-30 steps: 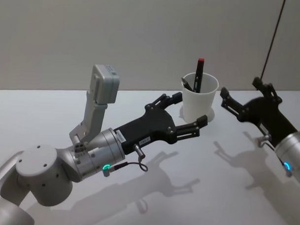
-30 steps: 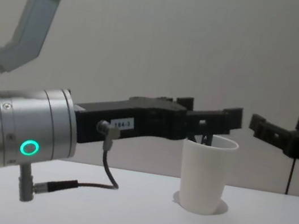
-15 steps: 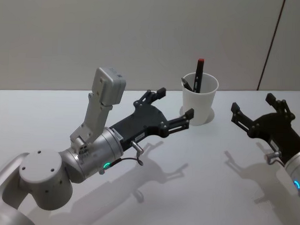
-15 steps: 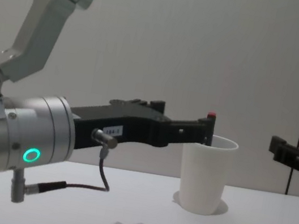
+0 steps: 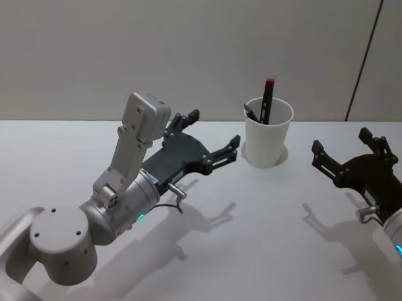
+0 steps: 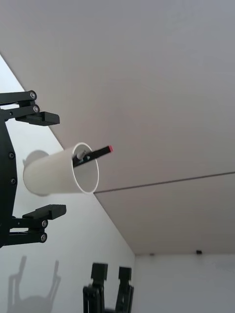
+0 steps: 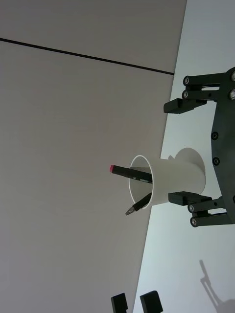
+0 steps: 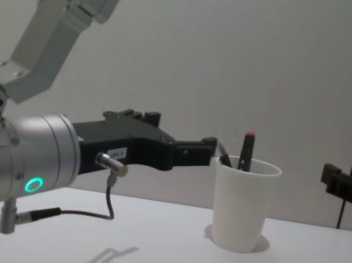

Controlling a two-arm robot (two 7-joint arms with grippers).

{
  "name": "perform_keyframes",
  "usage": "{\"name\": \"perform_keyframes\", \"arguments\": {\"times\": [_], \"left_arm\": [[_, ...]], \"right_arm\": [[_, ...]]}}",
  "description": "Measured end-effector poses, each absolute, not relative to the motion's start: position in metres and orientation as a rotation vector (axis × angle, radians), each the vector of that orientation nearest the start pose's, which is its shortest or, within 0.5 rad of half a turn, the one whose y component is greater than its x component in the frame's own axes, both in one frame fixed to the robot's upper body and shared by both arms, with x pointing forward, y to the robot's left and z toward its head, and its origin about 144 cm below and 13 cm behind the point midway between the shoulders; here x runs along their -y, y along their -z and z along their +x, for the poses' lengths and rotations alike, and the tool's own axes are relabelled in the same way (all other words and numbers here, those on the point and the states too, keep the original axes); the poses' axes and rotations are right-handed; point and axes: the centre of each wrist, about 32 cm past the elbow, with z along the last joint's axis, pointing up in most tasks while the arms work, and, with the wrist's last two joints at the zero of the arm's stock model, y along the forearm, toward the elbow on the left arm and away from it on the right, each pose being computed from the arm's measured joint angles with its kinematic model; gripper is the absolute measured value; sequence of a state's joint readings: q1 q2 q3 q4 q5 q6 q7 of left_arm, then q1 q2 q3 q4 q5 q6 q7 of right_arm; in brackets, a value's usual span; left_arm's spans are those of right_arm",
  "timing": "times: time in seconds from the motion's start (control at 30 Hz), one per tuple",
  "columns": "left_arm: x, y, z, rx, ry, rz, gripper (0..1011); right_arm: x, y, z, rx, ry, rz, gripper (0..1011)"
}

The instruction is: Place the pen into the pen holder.

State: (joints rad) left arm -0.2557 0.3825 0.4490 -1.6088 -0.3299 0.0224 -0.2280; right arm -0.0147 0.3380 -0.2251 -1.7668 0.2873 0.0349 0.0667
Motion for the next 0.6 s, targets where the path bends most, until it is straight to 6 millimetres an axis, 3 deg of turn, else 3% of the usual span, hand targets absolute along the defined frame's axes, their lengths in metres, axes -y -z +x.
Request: {"name": "perform_keyframes", "arguments": {"times": [0.6], "left_arm": [[-0.1983, -1.2045, 0.4920, 0.262, -1.111, 0.058, 1001]], "right_arm": [[0.2371, -1.1887, 0.4433, 0.075, 1.229, 0.026, 1001]]}}
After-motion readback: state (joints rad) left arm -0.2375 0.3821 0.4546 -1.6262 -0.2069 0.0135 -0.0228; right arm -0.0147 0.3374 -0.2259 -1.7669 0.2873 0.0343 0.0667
